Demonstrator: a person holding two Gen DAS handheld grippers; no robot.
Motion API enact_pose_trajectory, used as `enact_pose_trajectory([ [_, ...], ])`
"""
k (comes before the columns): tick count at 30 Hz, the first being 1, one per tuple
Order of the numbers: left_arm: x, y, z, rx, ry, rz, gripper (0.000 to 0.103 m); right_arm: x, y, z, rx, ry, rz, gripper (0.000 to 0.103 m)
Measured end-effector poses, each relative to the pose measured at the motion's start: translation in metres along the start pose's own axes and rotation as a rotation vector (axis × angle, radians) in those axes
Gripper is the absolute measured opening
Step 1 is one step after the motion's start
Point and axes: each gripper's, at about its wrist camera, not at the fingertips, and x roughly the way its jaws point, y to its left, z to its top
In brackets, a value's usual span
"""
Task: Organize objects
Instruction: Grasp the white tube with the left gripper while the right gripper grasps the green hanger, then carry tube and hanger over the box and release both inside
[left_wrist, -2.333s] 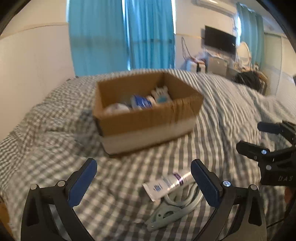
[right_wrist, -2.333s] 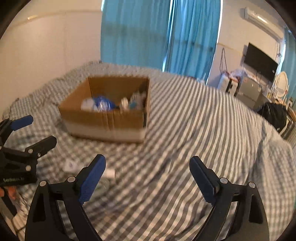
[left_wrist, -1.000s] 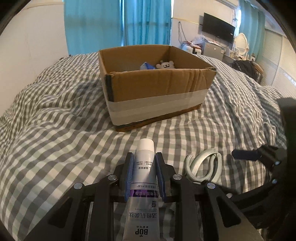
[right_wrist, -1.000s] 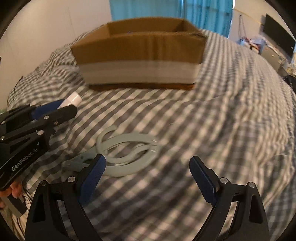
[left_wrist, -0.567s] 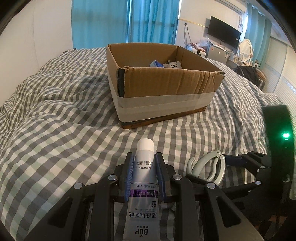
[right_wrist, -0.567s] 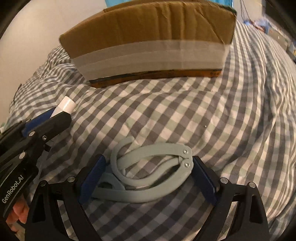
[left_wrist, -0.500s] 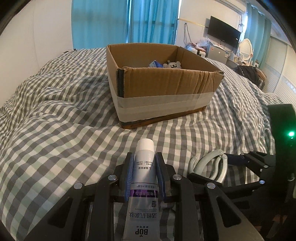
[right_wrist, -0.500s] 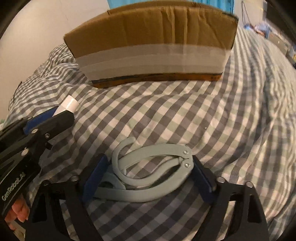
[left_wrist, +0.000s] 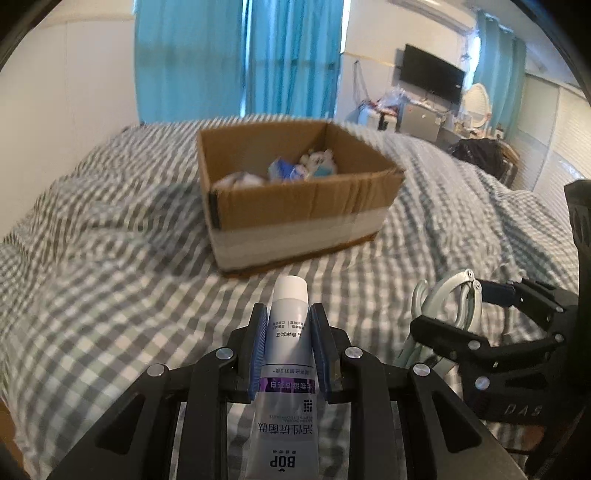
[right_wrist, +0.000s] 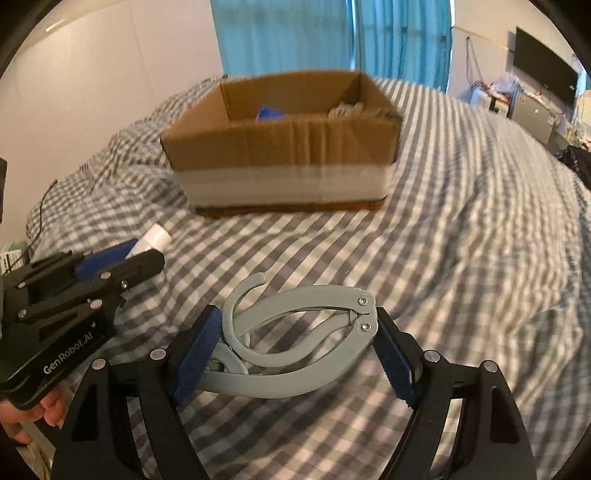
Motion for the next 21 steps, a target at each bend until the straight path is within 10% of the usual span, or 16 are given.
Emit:
enact_pose_trajectory([
  [21, -0.055, -0.029, 0.134, 0.056, -0.189, -0.036, 0.024, -0.119, -0.012, 0.105, -0.13, -0.307, -0.065, 0.081],
])
